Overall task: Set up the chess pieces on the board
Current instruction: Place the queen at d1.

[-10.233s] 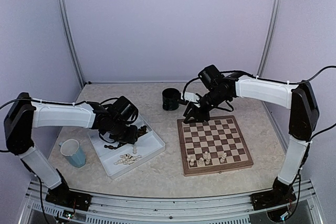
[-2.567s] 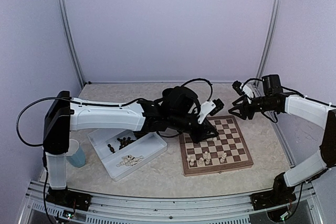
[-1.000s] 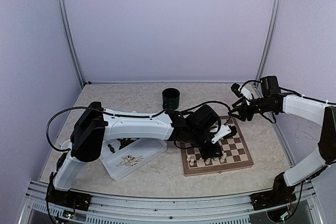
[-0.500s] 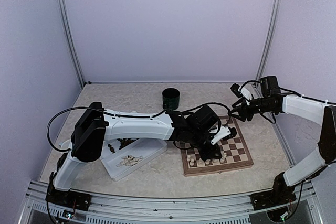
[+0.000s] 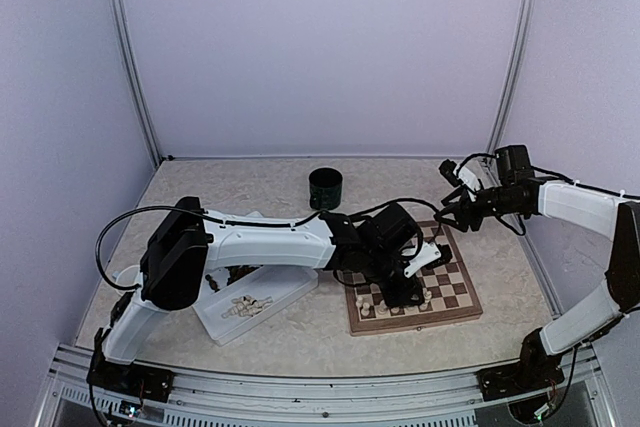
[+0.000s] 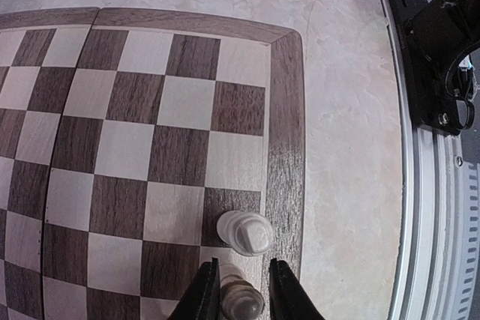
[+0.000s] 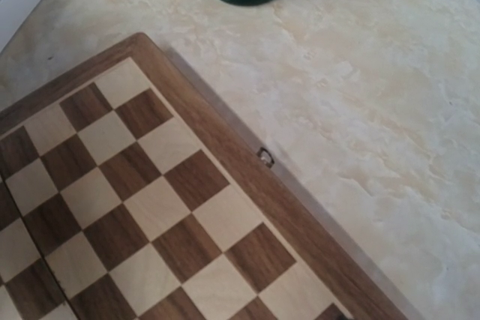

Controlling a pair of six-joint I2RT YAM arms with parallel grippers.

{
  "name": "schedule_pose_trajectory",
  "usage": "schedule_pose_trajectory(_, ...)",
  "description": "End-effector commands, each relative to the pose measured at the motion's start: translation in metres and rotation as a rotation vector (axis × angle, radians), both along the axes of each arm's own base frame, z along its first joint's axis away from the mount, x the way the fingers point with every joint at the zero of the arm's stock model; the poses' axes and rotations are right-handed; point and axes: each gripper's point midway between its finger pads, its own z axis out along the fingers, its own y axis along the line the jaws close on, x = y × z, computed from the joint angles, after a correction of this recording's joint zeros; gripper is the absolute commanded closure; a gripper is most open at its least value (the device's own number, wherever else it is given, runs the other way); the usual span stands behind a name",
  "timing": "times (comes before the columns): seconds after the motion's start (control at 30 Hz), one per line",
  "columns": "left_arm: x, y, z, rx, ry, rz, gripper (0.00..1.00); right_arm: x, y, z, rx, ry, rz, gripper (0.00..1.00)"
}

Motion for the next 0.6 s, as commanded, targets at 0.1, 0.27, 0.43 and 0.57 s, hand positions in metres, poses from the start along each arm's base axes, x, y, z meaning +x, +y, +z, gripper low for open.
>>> schedule_pose_trajectory(0.1,0.001,-0.001,0.01,-0.019,-0.043,0.009,0.64,-0.001,0.001,0.004,0.011,0.009,0.011,0.46)
schedule_pose_trajectory(0.27,0.009,0.017,0.044,-0.039,-0.132,0.036,0.6,-0.002,0.003,0.005,0.023,0.019,0.017,0.46)
schedule_pose_trajectory(0.43,0.046,0.078,0.099,-0.055,-0.249,0.238,0.57,0.001,0.003,0.02,0.028,-0.005,0.014,0.47)
schedule_pose_trajectory(0.57,0.091,0.151,0.105,0.026,-0.225,0.495,0.59,0.008,0.004,0.045,0.015,-0.04,0.029,0.48)
